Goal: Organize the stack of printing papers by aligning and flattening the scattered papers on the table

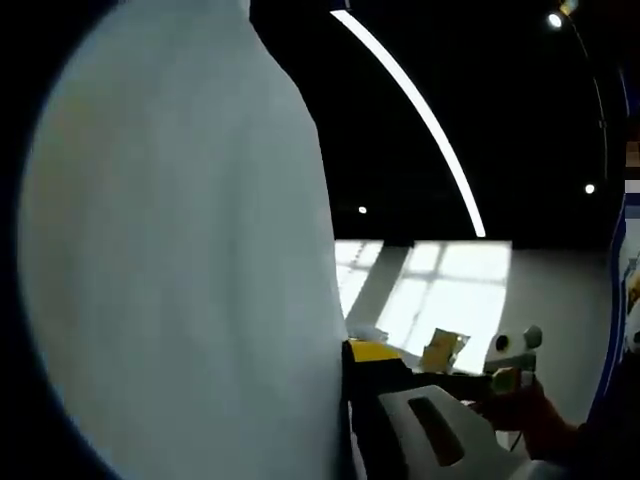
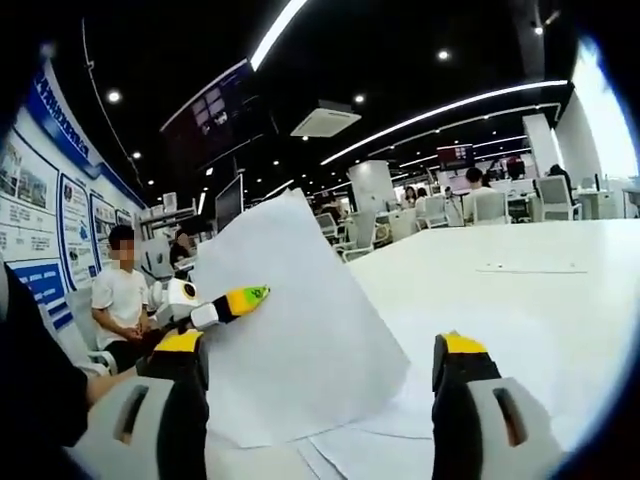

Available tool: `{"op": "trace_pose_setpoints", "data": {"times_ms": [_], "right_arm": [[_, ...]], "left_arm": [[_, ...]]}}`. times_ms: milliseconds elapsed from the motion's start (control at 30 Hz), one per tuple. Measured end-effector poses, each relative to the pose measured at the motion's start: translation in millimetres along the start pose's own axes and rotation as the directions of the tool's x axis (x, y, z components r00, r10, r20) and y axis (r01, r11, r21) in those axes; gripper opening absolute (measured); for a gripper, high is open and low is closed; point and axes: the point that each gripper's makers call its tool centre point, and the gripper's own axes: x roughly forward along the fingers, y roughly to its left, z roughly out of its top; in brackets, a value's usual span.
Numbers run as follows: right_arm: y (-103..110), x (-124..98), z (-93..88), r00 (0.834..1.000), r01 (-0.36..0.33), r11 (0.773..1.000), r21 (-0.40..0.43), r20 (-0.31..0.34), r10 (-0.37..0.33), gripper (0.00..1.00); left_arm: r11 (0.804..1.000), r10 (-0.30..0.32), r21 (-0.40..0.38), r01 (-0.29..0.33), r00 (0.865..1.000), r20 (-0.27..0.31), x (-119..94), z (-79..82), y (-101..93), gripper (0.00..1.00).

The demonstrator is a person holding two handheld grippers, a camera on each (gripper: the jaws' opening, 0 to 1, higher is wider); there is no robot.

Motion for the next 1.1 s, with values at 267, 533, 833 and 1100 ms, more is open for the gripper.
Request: {"op": "trace_pose_setpoints", "data": {"times_ms": [267, 533, 833, 1100], "right_arm": [[12, -6, -2.5, 1.000, 0.002, 1.000, 0.011, 0.003, -0.002, 0.90], [8, -9, -1.9, 1.000, 0.018, 1.000, 0.020, 0.004, -0.018, 0.90], [-4, -11, -2.7, 0.999, 0.040, 0.999, 0.028, -0.004, -0.040, 0.90], [-20, -12, -2.4, 0.998, 0.063, 0.998, 0.029, -0.010, -0.063, 0.90]], "left_arm": [[1.000, 0.000, -0.003, 0.000, 1.000, -0.002, 1, -0.5, -0.9, 0.06], [1.000, 0.000, -0.002, 0.000, 1.000, -0.003, 1, -0.2, 0.8, 0.06], [1.000, 0.000, 0.002, 0.000, 1.000, -0.004, 1, -0.4, 1.1, 0.06], [1.000, 0.000, 0.002, 0.000, 1.000, -0.004, 1, -0.4, 0.7, 0.06]]}}
